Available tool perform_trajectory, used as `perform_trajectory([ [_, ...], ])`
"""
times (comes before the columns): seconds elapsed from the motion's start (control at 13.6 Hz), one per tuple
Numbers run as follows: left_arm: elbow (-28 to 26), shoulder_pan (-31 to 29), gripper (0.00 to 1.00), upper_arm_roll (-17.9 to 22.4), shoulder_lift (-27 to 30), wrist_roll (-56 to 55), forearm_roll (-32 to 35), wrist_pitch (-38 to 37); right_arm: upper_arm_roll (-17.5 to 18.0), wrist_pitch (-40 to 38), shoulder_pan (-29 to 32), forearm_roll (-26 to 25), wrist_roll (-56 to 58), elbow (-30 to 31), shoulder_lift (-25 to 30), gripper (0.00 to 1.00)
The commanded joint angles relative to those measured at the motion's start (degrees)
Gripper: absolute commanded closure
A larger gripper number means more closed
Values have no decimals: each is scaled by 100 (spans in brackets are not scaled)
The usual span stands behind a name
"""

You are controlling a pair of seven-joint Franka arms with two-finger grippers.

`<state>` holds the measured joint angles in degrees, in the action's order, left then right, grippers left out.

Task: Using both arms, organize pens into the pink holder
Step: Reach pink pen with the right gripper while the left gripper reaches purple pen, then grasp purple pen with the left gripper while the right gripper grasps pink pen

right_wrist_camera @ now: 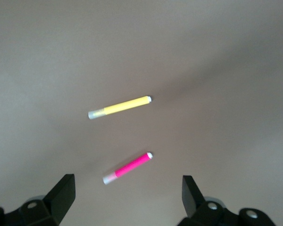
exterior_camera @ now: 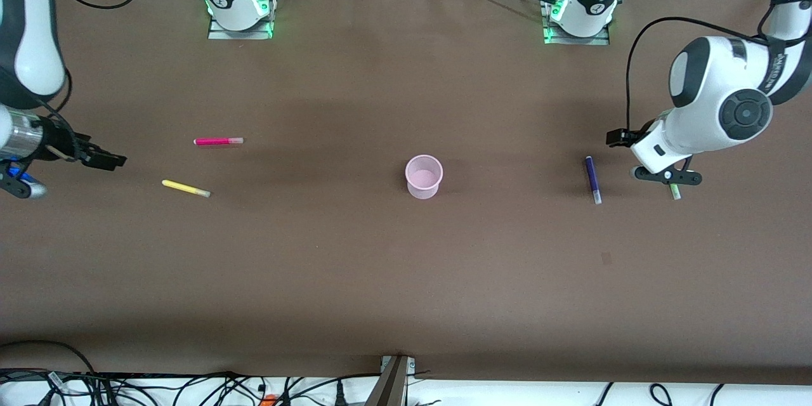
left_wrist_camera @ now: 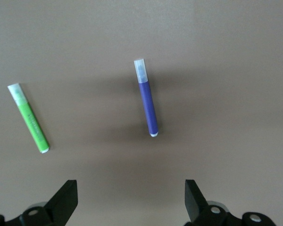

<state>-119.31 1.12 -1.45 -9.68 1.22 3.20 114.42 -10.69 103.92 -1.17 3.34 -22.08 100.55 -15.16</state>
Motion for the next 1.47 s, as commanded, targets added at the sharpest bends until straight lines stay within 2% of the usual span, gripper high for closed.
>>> perform_trajectory([
  [0.0,-785,63,0,-48,47,-209,-135,974,6,742,-304,61,-1101,850,215,0],
  [0.44,-734,64,0,-57,-1113,-254,-135,1722,32,1815,-499,61,-2440,2151,399,1],
  [0.51,-743,63,4,-57,-1236,-254,-126,1811,32,1999,-499,61,-2598,2406,496,1],
  [0.66,-726,63,37,-57,-1299,-254,-91,1838,50,2604,-499,61,-2827,2968,654,1],
  [0.81,-699,72,63,-57,-1325,-254,-74,1838,129,3124,-499,70,-2863,3373,681,1],
  [0.95,-647,64,71,-57,-1378,-254,-65,1838,138,3546,-499,61,-3029,3751,725,3],
  [1.03,-638,63,72,-57,-1422,-245,-56,1847,138,3574,-499,61,-3083,3831,734,9],
  [1.1,-594,46,72,-57,-1527,-245,-65,1856,138,3583,-499,61,-3092,3867,777,9],
  [1.25,-462,28,71,-57,-1685,-236,-56,1864,138,3679,-499,61,-3101,3893,717,22],
  [1.32,-453,37,72,-57,-1686,-236,-56,1856,138,3880,-499,70,-3101,4024,682,22],
  [1.39,-453,46,77,-57,-1669,-236,-56,1856,138,4256,-499,61,-3101,4217,655,22],
])
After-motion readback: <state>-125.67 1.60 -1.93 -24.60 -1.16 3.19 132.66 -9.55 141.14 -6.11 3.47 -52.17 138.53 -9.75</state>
